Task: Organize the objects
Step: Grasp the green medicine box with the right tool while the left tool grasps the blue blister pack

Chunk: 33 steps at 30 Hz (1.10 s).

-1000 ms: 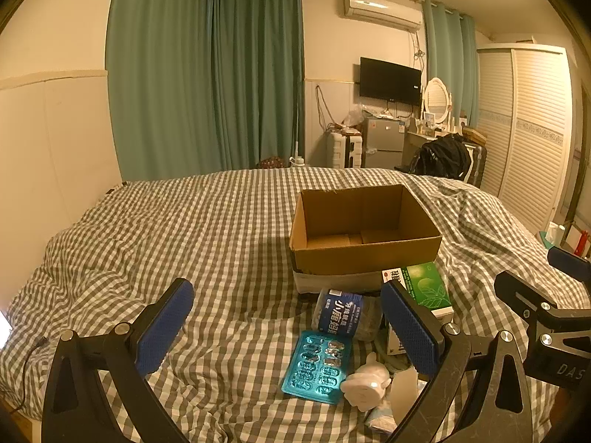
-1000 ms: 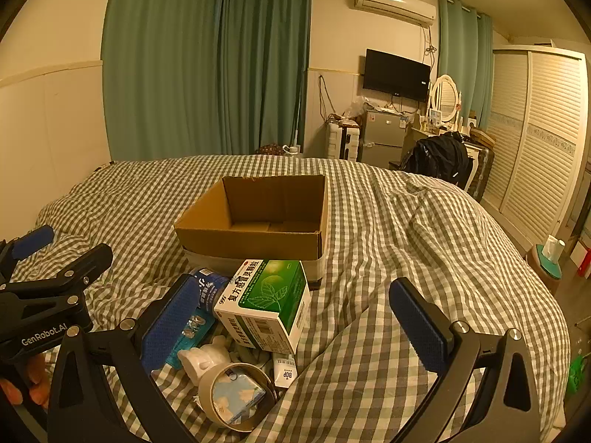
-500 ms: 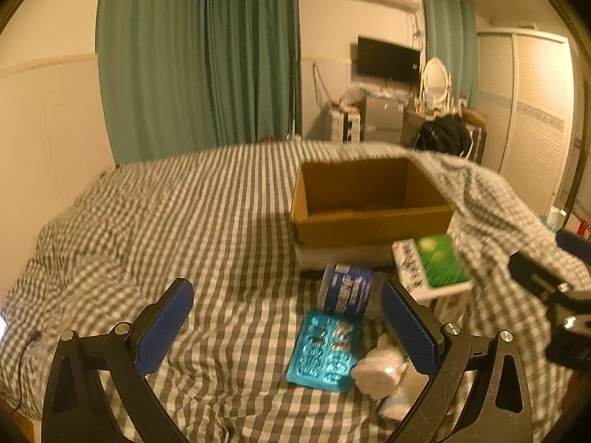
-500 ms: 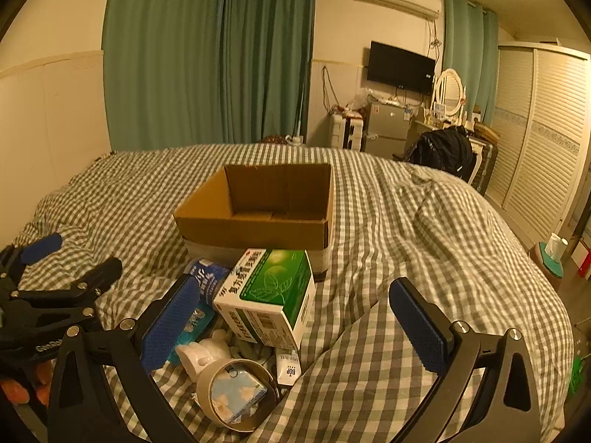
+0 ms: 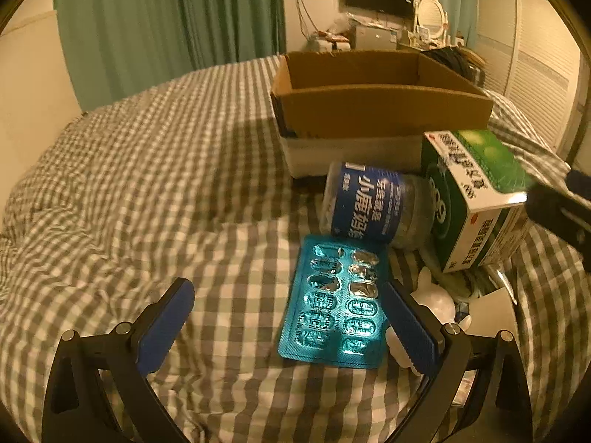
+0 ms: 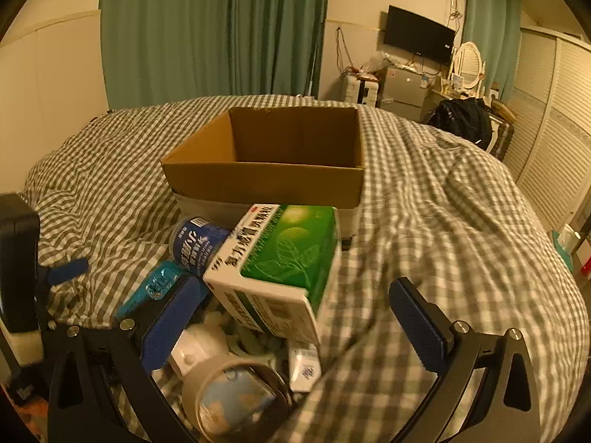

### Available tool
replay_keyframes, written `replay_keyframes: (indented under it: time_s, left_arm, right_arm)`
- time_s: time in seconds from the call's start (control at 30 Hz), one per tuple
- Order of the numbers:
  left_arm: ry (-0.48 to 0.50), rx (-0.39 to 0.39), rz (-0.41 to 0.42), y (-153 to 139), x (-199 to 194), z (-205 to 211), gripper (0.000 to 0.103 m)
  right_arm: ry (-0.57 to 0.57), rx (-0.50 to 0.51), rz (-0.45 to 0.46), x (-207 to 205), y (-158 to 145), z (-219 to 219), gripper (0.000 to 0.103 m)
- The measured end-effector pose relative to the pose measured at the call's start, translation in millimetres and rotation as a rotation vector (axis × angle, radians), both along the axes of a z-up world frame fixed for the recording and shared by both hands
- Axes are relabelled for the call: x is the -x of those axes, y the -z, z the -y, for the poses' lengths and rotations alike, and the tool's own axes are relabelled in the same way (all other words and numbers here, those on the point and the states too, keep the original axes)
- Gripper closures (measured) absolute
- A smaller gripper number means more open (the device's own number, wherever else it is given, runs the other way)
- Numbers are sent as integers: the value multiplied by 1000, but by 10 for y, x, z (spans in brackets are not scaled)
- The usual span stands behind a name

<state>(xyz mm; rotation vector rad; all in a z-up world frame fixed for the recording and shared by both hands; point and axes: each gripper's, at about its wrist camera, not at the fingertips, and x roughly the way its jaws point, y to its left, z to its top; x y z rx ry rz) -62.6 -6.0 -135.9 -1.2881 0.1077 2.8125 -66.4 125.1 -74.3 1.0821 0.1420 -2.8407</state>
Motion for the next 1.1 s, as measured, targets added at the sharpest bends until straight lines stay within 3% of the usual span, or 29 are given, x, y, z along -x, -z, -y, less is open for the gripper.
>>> replay_keyframes:
  time_s: [0.2, 0.33, 0.43, 0.5, 0.63, 0.7, 0.87, 1.1]
  left_arm:
    - [26, -27, 54, 161, 104, -18, 0]
    - [54, -42, 66, 197, 142, -78, 0]
    - [60, -82, 78, 240, 201, -86, 0]
    - [61, -97, 88, 280, 261, -99, 0]
    - [72, 0, 101, 408, 379, -240, 0]
    - [64, -11, 112, 412, 394, -235, 1]
    - [64, 5, 108, 333, 295, -190, 34]
    - [41, -48, 79, 38, 79, -109, 35]
  right_arm:
    - [-7, 27, 57, 277, 145, 174, 0]
    - [25, -12, 117, 413, 371, 205, 1]
    - [53, -19, 159, 476, 526, 85, 16]
    - [60, -14, 162, 477, 554, -2, 17]
    - [62, -13, 138, 432, 502, -110, 18]
    - [54, -5, 129, 401, 473, -127, 19]
    - [30, 4, 94, 293, 342, -112, 20]
    - [1, 5, 20, 27, 70, -81, 21]
